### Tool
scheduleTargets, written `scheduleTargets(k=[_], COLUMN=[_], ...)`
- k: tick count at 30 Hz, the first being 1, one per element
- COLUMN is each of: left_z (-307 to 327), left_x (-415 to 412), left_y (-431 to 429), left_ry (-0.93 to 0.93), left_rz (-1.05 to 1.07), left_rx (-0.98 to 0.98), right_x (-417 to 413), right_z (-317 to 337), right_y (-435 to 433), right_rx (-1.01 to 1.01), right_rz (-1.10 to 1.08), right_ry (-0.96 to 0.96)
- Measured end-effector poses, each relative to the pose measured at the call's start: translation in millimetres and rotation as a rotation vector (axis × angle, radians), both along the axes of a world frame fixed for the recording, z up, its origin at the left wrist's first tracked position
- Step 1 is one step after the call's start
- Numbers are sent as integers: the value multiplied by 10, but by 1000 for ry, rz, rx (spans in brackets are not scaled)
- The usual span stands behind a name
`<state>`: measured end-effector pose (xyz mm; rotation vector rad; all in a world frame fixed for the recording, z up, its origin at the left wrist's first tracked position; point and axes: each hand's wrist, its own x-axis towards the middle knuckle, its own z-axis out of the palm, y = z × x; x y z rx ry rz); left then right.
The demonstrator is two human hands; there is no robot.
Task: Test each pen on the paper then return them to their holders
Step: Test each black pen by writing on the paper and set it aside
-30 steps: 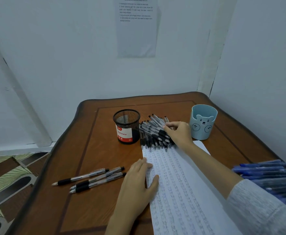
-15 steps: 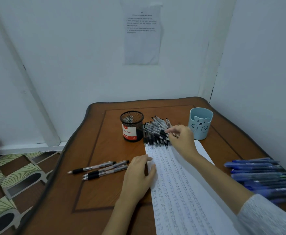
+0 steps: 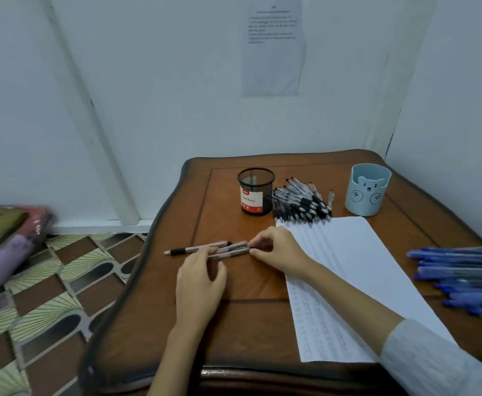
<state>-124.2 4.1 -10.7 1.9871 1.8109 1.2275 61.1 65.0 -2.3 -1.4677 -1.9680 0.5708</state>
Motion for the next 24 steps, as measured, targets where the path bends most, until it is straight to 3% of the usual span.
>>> scheduleTargets(k=[6,8,13,18,21,24], left_z=[-4,-15,-15,9,21,45], left_x=[-20,-24,-15,40,115,263], left_y=[-64,-61,-57,-85,-113,-184], left_ry=[-30,-33,-46,14,3,-63], left_rz=[-35,-34,-45,-87,-107,-145], left_rx=[-28,-31,-4,52,49,38], right_x=[-58,-22,57,32,86,198], right_z=[-40,-18,80,223,290,330], right_y=[0,-28,-148,-236,-299,-370], right_rx=[33,13,-122,-320,-441,-518], right_rz=[-27,5,-75,-140,-182,-96], right_ry=[-184,-112,490,1303,1510,1516])
